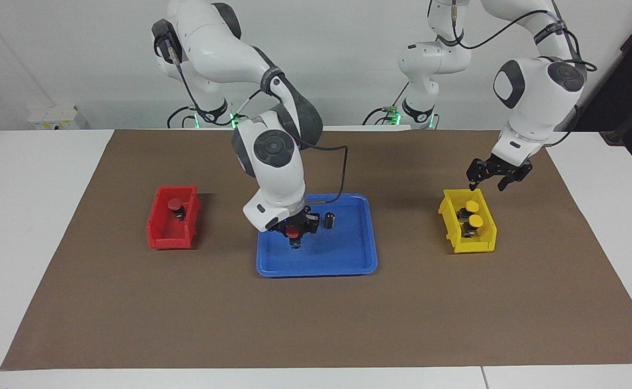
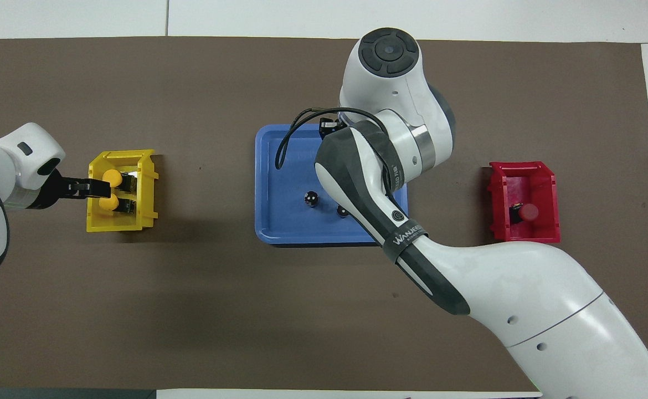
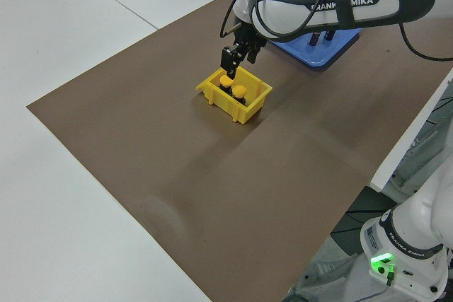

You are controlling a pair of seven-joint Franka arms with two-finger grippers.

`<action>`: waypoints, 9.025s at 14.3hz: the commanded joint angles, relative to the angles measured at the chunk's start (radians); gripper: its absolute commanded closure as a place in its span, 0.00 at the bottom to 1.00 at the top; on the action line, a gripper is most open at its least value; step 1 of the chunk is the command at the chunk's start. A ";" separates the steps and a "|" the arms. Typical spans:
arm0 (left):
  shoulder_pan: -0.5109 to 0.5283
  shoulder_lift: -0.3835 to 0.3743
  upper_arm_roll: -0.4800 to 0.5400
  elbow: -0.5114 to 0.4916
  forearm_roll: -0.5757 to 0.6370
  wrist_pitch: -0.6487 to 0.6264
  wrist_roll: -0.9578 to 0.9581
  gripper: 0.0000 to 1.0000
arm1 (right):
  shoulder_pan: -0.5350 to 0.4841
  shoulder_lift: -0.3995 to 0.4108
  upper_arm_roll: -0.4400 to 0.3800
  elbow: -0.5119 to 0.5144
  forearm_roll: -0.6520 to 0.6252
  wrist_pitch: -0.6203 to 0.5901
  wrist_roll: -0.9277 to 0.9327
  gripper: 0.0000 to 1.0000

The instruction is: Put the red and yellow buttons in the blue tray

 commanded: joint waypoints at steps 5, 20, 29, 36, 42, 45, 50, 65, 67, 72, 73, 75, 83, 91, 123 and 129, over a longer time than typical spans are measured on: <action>-0.009 0.017 -0.002 -0.100 -0.009 0.135 0.008 0.18 | 0.008 -0.037 0.006 -0.116 -0.010 0.070 0.017 0.87; -0.020 0.035 -0.002 -0.124 -0.010 0.177 -0.026 0.25 | -0.012 -0.074 0.003 -0.056 -0.054 -0.024 0.000 0.19; -0.012 0.057 0.000 -0.104 -0.010 0.171 -0.033 0.44 | -0.350 -0.546 0.000 -0.611 -0.033 -0.017 -0.560 0.19; -0.021 0.051 0.002 0.087 -0.010 -0.112 -0.042 0.92 | -0.544 -0.663 0.001 -0.938 0.007 0.230 -0.815 0.20; -0.130 0.074 -0.006 0.399 -0.013 -0.391 -0.318 0.98 | -0.536 -0.666 0.001 -0.989 0.012 0.278 -0.809 0.27; -0.252 0.136 -0.012 0.463 -0.062 -0.306 -0.479 0.99 | -0.536 -0.669 0.001 -1.033 0.013 0.336 -0.815 0.27; -0.487 0.354 -0.014 0.555 -0.064 -0.080 -0.702 0.99 | -0.535 -0.670 0.000 -1.065 0.013 0.368 -0.824 0.32; -0.589 0.569 -0.009 0.591 -0.059 0.119 -0.811 0.69 | -0.538 -0.619 0.000 -0.868 0.013 0.165 -0.859 0.77; -0.589 0.571 -0.003 0.594 -0.050 0.114 -0.819 0.06 | -0.532 -0.576 0.001 -0.710 0.013 0.016 -0.853 0.77; -0.532 0.475 0.031 0.747 0.002 -0.195 -0.811 0.00 | -0.386 -0.471 0.006 -0.373 0.026 -0.198 -0.627 0.78; -0.499 0.435 0.034 0.732 0.005 -0.255 -0.805 0.00 | -0.330 -0.454 0.006 -0.345 0.026 -0.183 -0.547 0.80; -0.472 0.343 0.054 0.630 0.128 -0.375 -0.692 0.00 | -0.262 -0.421 0.007 -0.332 0.030 -0.126 -0.417 0.81; -0.118 0.137 0.054 0.221 -0.004 -0.055 -0.138 0.00 | -0.104 -0.217 0.007 -0.265 0.029 0.063 -0.220 0.76; -0.078 0.104 0.054 0.077 -0.007 0.091 -0.136 0.16 | -0.107 -0.200 0.007 -0.391 0.016 0.221 -0.220 0.75; -0.076 0.131 0.054 0.035 -0.007 0.173 -0.150 0.95 | -0.570 -0.696 -0.057 -0.386 -0.003 -0.341 -0.626 0.00; -0.243 0.132 0.022 0.445 0.005 -0.231 -0.494 0.98 | -0.516 -0.710 -0.154 -0.410 -0.005 -0.350 -0.687 0.00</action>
